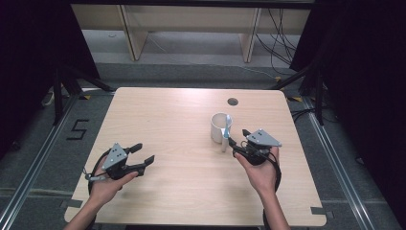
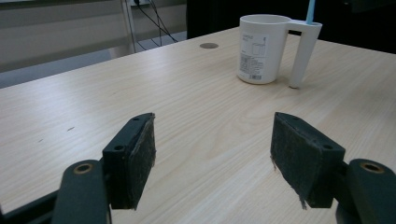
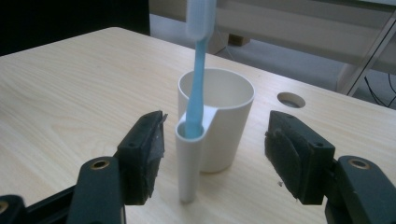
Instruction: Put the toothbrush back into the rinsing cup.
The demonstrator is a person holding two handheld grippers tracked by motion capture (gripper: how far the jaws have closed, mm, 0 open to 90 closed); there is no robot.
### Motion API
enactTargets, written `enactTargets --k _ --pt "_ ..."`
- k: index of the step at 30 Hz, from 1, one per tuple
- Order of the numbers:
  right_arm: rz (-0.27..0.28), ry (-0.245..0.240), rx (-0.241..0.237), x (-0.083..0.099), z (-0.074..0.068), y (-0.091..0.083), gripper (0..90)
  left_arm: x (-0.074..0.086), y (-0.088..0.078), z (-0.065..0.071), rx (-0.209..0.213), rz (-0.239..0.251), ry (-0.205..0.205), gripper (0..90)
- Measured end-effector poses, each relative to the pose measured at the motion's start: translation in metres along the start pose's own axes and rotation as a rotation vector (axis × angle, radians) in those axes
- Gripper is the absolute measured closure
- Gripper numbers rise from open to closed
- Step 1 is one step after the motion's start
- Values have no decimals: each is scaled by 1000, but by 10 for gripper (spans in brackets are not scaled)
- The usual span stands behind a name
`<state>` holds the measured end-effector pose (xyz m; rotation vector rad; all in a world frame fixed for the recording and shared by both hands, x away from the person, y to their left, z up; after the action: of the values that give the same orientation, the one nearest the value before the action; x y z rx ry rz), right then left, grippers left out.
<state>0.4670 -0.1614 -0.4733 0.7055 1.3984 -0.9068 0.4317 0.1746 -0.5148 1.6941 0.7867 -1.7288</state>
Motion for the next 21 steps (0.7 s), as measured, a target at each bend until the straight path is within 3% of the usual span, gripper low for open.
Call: enactTargets --k 5,10,21 --pt "-24 18 13 16 4 -20 404 2 -7 -10 -39 40 -18 305" --pt "-23 45 42 32 12 -36 404 11 -14 -17 -72 17 -20 305" --pt "-35 82 80 68 21 -69 414 27 -22 -25 -109 36 -13 308"
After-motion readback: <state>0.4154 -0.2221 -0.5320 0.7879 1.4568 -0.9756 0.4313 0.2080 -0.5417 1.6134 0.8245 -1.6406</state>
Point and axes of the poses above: each handheld gripper's, and its own axes: y roughly forward along the jaws, x roughly out of its underside, z roughly to its right, the point moved 9 cm from there along y, roughly forward along the jaws, and after that the axes turned 15 degrees about z, right-handed, at the moved point
